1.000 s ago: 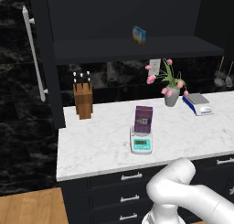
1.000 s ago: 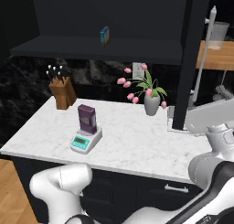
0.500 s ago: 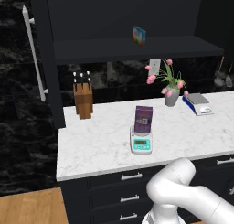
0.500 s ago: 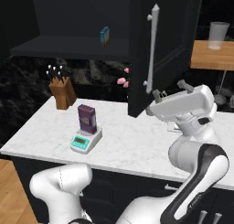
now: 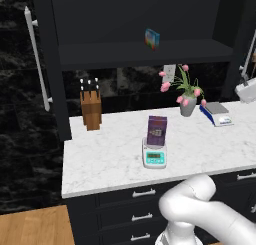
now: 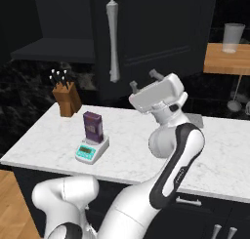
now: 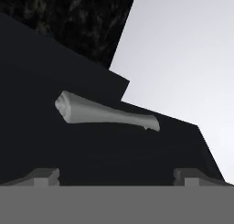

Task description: Pick the cereal and place it on the digital scale for weighing, and close the cabinet.

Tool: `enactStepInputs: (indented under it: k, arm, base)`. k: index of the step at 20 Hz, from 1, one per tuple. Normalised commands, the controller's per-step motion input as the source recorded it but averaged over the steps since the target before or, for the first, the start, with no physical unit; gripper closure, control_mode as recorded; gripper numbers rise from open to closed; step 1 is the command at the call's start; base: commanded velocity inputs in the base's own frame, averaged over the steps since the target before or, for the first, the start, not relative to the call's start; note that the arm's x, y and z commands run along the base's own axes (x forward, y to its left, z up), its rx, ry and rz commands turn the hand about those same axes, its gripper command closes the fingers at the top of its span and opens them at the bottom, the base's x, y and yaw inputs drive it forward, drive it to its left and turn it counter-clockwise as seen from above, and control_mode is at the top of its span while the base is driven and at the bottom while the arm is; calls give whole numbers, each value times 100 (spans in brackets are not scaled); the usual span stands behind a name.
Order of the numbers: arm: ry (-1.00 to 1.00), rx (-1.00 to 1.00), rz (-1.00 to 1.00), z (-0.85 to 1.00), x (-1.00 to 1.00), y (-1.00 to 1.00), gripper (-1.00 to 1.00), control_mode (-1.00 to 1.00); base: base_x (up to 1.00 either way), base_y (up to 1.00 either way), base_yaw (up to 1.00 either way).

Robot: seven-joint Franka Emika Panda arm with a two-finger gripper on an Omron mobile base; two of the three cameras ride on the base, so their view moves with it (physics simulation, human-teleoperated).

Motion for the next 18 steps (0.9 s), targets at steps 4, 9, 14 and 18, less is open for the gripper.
enactStepInputs:
  k: [4, 9, 14, 18]
  arm:
    - [19, 1, -21, 8, 87, 72, -100, -100]
    - [25, 1, -27, 21, 76, 45, -100, -100]
    - [37, 0, -32, 22, 87, 38, -100, -100]
    - [41, 0, -25, 27, 99, 19, -100, -100]
  base:
    - [0, 0, 0]
    - [0, 0, 0]
    - [0, 0, 0]
    - [0, 0, 0]
